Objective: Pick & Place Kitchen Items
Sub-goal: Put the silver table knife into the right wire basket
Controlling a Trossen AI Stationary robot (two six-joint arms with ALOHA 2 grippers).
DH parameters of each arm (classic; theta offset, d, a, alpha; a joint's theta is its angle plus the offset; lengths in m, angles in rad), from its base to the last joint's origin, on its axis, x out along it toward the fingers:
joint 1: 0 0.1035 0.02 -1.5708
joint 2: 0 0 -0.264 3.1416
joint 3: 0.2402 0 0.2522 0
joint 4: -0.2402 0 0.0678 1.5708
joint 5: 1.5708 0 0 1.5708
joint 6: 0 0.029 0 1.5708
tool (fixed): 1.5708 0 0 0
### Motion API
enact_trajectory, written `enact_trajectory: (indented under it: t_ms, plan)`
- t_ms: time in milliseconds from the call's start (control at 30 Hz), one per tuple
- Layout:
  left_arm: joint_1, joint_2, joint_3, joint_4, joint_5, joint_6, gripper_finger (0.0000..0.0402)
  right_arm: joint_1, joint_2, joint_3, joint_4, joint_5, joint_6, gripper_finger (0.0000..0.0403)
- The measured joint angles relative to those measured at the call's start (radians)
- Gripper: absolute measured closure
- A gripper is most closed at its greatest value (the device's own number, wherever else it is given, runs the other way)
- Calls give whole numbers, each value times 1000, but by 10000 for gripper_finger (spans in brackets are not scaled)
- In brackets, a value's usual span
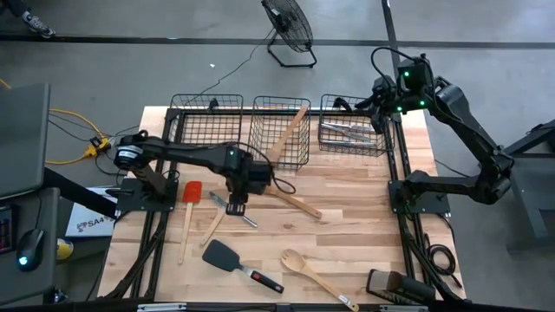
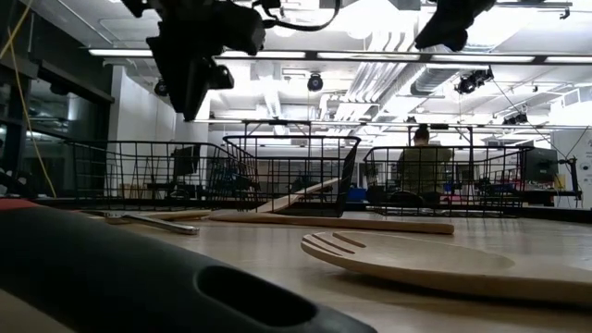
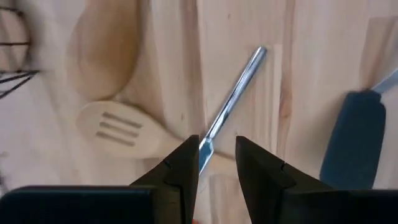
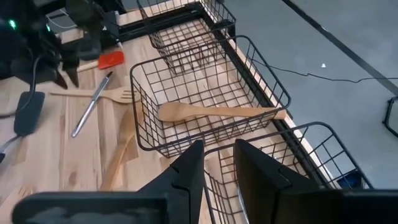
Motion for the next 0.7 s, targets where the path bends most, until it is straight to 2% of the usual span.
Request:
enact_trajectory:
  t_ms: [133, 300, 467, 567, 700]
  plan:
    - [-29, 1, -81, 93, 63, -33, 300, 0, 0, 0, 13, 0, 8, 322]
    - [-42, 1, -154, 202, 72, -27, 290, 0, 0, 0, 11, 3, 10, 322]
    - [-43, 1, -197, 233, 67, -13, 225, 0, 0, 0, 11, 3, 12, 322]
    - [-48, 1, -223, 244, 65, 81, 184, 0, 0, 0, 11, 5, 14, 322]
    - [-65, 1, -267, 270, 21, 200, 166, 0, 0, 0, 11, 5, 32, 322]
